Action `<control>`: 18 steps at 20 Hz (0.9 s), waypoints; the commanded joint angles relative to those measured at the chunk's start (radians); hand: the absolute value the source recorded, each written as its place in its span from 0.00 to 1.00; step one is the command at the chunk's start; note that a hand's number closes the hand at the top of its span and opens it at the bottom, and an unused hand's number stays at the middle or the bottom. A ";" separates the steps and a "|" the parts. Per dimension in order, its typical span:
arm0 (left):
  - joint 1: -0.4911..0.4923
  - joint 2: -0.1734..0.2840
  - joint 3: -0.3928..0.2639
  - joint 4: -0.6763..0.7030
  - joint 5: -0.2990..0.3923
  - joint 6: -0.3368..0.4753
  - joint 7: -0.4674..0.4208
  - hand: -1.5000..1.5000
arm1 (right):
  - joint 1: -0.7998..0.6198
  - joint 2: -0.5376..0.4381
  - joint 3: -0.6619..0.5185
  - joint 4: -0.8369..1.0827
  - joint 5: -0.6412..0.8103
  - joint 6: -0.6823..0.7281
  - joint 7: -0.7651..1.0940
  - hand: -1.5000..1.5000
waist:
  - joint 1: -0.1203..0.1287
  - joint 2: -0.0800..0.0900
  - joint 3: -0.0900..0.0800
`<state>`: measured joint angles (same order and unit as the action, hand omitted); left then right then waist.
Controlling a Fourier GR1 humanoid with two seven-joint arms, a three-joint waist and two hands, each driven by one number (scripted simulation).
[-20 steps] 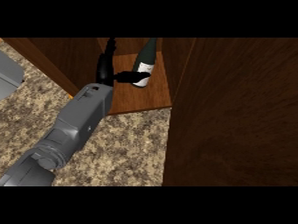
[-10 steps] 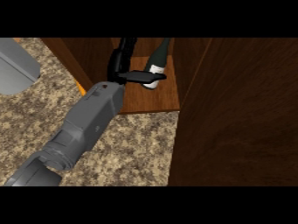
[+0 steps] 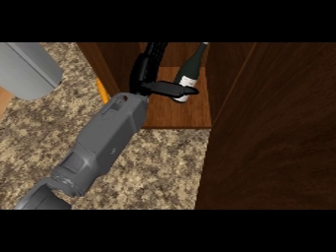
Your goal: Pick up the wine, place it into the cabinet and close the cabinet
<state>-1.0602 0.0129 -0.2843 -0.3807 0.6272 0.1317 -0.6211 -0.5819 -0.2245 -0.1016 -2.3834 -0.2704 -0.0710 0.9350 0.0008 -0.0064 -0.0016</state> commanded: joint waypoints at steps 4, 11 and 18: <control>0.118 -0.012 -0.131 -0.319 -0.026 0.110 0.109 0.00 | -0.036 -0.030 -0.004 -0.076 -0.003 -0.056 0.092 0.00 | 0.011 -0.013 0.001; 0.311 -0.013 -0.282 -0.737 -0.019 0.308 0.281 0.00 | 0.013 -0.017 0.032 -0.103 0.010 -0.051 0.064 0.00 | 0.013 -0.013 0.001; 0.493 -0.012 -0.461 -1.057 -0.060 0.578 0.300 0.00 | 0.048 -0.016 0.027 -0.084 -0.017 -0.013 -0.005 0.00 | 0.000 -0.003 0.002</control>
<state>-0.6521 0.0245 -0.6411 -1.2574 0.5561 0.5862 -0.3240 -0.5862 -0.2470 -0.0656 -2.3915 -0.2512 -0.0969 0.9360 0.0114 -0.0096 0.0010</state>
